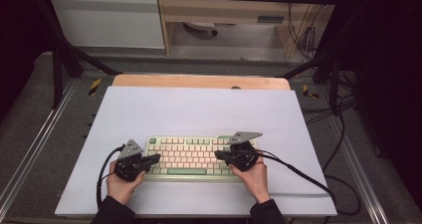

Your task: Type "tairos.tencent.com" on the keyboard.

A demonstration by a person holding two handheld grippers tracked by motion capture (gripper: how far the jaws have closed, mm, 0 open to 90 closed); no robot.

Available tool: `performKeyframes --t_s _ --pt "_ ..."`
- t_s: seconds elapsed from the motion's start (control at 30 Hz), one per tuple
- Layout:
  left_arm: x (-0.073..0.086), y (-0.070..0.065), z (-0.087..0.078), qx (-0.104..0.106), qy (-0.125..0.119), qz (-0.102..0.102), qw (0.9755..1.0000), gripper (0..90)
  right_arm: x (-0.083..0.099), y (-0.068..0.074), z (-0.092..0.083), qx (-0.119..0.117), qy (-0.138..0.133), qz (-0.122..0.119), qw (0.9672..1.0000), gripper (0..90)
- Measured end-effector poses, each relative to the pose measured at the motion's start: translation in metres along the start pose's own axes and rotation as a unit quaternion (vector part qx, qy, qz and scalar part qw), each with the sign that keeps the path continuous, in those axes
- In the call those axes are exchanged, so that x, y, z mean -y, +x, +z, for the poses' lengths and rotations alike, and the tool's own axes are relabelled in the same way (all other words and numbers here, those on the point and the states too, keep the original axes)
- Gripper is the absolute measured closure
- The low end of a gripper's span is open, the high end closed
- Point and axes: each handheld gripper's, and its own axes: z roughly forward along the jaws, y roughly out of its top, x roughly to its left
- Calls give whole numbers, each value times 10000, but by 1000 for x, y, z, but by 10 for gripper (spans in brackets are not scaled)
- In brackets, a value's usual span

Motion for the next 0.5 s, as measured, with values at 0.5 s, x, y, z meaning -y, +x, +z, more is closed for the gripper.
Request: performKeyframes --t_s 0.5 --pt "-17 -11 12 36 17 82 10000 900 19 -10 -20 -44 43 34 10000 900"
